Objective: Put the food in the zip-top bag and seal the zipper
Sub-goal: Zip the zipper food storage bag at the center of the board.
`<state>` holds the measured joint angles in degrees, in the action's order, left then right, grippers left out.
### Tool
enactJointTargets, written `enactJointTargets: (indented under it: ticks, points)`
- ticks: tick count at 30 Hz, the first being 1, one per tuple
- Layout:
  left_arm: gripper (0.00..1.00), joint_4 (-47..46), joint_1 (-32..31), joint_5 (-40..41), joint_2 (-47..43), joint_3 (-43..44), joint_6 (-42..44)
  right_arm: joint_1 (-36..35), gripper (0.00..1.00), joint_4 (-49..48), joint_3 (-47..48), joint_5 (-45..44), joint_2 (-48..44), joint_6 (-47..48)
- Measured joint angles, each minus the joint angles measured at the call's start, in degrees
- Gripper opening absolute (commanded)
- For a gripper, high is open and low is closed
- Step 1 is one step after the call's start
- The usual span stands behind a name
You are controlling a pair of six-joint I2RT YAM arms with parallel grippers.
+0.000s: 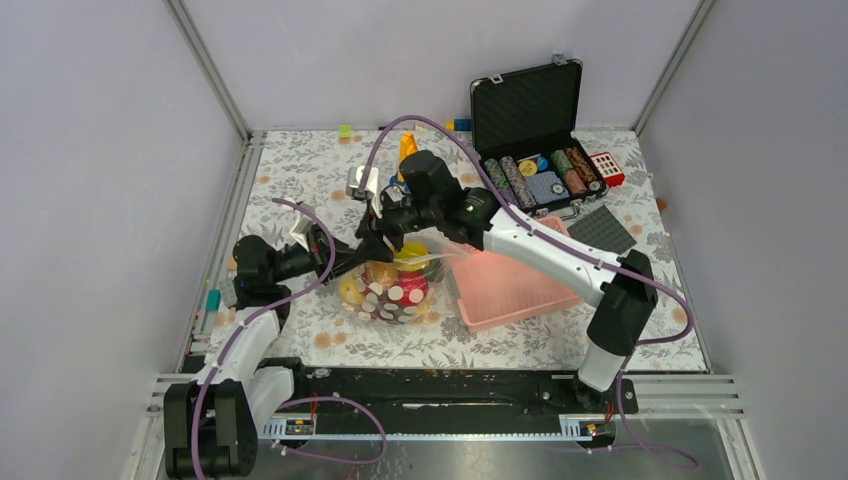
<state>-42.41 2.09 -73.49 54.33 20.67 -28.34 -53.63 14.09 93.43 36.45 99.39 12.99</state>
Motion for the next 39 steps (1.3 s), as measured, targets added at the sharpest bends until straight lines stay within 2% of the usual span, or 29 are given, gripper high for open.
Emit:
enactJointTargets:
  ticks: [7,11,16,25,39]
  points:
    - [0.00,2.05,-0.04,-0.04,-0.72,0.00,1.18,0.00,0.53,0.94,2.16,-1.36,2.75,1.18]
    - [0.00,2.29,-0.07,-0.09,-0.72,0.00,1.38,0.00,0.41,1.11,2.62,-1.55,3.45,1.53]
    - [0.00,2.54,-0.15,-0.07,-0.90,0.00,1.53,0.00,0.39,2.03,3.21,-1.90,3.98,1.81]
    - [0.00,2.95,-0.17,-0.04,-1.44,0.00,1.62,-0.02,0.14,3.39,3.21,-2.25,3.98,2.73]
    - [0.00,6.84,-0.63,0.24,-2.64,0.00,3.63,-0.39,0.12,1.88,-1.14,-3.54,1.53,4.24]
